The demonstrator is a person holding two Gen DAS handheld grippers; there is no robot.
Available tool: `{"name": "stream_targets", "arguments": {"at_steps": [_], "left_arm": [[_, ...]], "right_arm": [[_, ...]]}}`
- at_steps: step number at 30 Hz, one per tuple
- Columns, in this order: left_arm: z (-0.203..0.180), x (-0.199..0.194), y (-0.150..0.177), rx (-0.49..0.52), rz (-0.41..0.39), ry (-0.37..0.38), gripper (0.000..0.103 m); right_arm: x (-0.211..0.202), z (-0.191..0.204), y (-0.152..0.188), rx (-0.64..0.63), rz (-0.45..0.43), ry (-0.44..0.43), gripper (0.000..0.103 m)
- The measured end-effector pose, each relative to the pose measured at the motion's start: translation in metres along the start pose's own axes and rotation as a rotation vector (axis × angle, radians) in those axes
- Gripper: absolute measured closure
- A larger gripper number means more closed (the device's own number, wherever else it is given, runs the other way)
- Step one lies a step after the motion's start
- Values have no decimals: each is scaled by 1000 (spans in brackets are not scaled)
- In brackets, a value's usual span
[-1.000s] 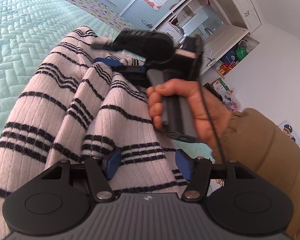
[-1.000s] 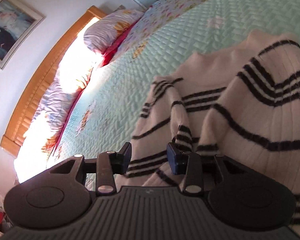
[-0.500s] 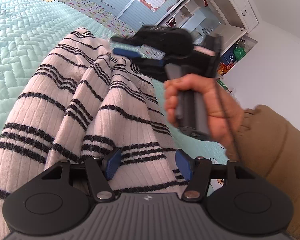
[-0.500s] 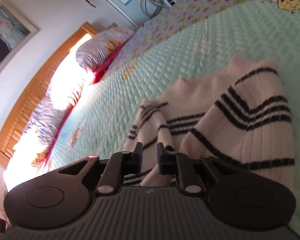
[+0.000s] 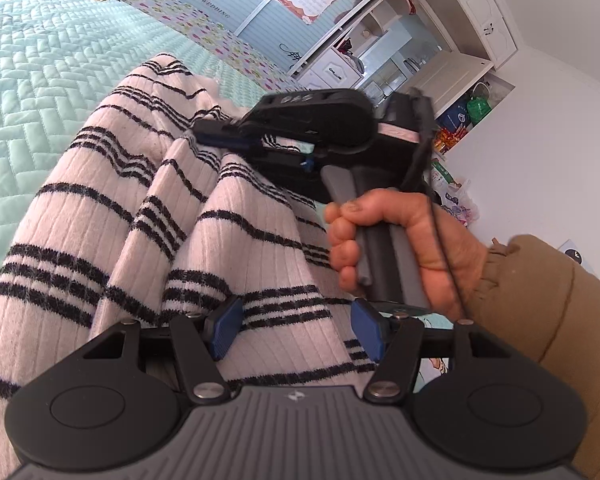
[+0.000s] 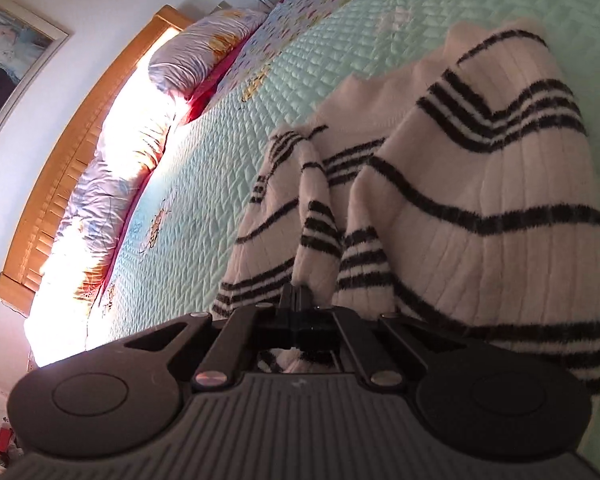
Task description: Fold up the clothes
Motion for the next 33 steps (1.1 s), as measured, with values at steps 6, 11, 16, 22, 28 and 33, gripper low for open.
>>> {"name": "stream_targets", "arguments": {"at_steps": [6, 11, 16, 22, 28, 33], "left_arm": [[-6, -8, -2, -16, -10, 41, 40], [-14, -39, -20, -67, -43, 166, 41], [-3, -59, -49, -108, 6, 203, 41], [10, -30, -63, -109, 217, 204, 41], [24, -7, -76, -111, 404, 202, 41], [21, -6, -82, -98, 421, 249, 41]], "right_arm": [[-43, 60, 38, -101, 71, -108, 85], [-91, 47, 68, 59, -24, -129, 82], [-94, 17, 97, 188, -47, -151, 80], [-95, 18, 105, 179, -47, -169, 80], [-92, 24, 104, 157, -13, -162, 77], [-85, 19, 101, 156, -3, -166, 75]]}}
Point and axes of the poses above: each gripper's, at about its wrist camera, not at the fingertips, and x roughly the way its jaws point, z to its left, y to its underside, the point moved 6 cm from there along x, roughly the way its jaws point, and after that the axes turned 3 degrees about -x, right-handed, at the moved point
